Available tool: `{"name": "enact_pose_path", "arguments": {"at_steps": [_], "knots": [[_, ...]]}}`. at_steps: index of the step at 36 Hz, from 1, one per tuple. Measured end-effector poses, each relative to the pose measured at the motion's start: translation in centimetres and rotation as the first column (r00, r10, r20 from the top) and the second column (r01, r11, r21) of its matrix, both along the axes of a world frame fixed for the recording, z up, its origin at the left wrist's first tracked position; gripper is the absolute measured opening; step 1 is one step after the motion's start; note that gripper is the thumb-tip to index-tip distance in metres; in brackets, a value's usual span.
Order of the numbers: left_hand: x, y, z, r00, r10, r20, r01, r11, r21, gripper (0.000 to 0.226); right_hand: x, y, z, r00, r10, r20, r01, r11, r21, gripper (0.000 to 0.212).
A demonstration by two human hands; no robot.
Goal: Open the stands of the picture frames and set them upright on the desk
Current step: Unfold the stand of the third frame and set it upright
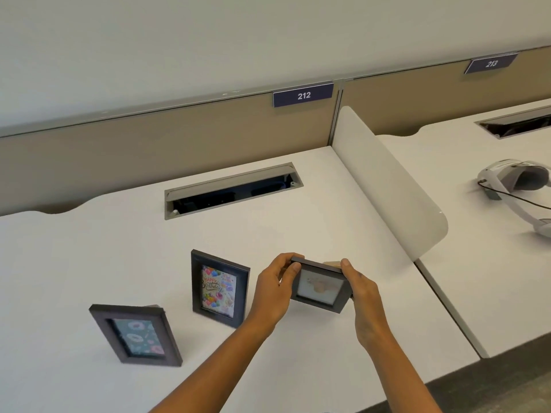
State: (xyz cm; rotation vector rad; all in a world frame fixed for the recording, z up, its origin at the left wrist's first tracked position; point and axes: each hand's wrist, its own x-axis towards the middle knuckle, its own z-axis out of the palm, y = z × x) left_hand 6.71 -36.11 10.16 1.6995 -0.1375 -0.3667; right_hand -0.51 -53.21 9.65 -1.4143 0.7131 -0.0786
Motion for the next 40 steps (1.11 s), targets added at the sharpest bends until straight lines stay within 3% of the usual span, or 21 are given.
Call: {"name": "enact_pose_path", "arguments": {"at_steps": [6,12,40], "knots": [[0.9,-0.8,-0.9,0.999,0.045,-0.012,-0.045,0.998,0.045,0.019,1.5,-0.9,-1.2,0.998,0.024,-0.057,-0.022,0.999,0.042,0.061],[1.8,-1.7,-1.6,0.997,0.078,-0.016,-0.076,0.995,0.062,0.021,2.6,-1.2,-2.0,0.995,0.012,-0.099,-0.007,0.999,0.052,0.085],[3.2,-2.8,-2.5,0.998,0.046,-0.042,-0.039,0.988,0.149,0.026,3.8,-2.1,-3.2,0.988,0.039,-0.149,-0.033,0.999,0.038,0.080]]}}
